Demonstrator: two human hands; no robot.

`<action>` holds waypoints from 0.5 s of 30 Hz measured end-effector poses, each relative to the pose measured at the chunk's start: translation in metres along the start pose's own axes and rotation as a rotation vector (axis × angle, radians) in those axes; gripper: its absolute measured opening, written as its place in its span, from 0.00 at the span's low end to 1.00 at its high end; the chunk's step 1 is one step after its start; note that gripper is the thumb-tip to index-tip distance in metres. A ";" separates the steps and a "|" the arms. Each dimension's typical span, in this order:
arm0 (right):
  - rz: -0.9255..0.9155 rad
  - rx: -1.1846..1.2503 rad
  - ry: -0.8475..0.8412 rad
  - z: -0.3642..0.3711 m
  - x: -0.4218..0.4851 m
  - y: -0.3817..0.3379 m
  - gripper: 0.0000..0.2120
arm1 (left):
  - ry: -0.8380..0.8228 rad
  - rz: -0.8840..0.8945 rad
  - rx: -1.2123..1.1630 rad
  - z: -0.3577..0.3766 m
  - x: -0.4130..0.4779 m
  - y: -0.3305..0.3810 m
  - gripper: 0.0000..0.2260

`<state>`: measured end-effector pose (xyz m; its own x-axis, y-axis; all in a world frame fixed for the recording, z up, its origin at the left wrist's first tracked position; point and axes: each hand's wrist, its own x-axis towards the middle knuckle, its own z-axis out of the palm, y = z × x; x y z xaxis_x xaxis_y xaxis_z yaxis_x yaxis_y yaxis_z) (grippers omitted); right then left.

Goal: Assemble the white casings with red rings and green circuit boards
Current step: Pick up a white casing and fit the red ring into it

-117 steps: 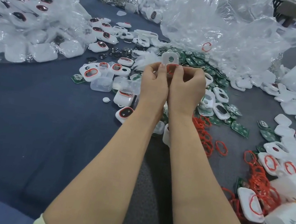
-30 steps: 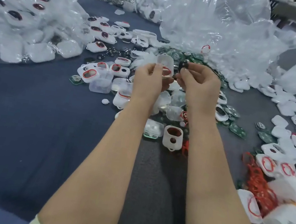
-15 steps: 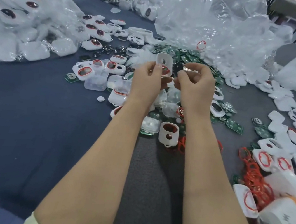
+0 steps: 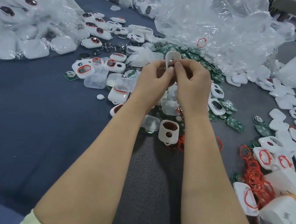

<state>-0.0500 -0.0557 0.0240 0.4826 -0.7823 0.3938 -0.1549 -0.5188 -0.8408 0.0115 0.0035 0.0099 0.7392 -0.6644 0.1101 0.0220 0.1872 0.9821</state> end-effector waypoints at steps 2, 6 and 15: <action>0.031 0.089 0.012 0.000 -0.001 0.000 0.04 | 0.019 -0.014 -0.020 0.000 0.000 0.000 0.11; 0.068 0.095 0.057 -0.002 0.000 0.002 0.05 | 0.086 -0.031 -0.015 -0.002 0.003 -0.001 0.09; 0.119 0.036 -0.113 -0.002 0.003 0.007 0.03 | 0.098 0.015 0.154 -0.007 0.007 -0.006 0.07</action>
<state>-0.0507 -0.0624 0.0202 0.5566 -0.7930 0.2479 -0.1870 -0.4103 -0.8926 0.0212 0.0028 0.0035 0.8012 -0.5870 0.1164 -0.0870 0.0783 0.9931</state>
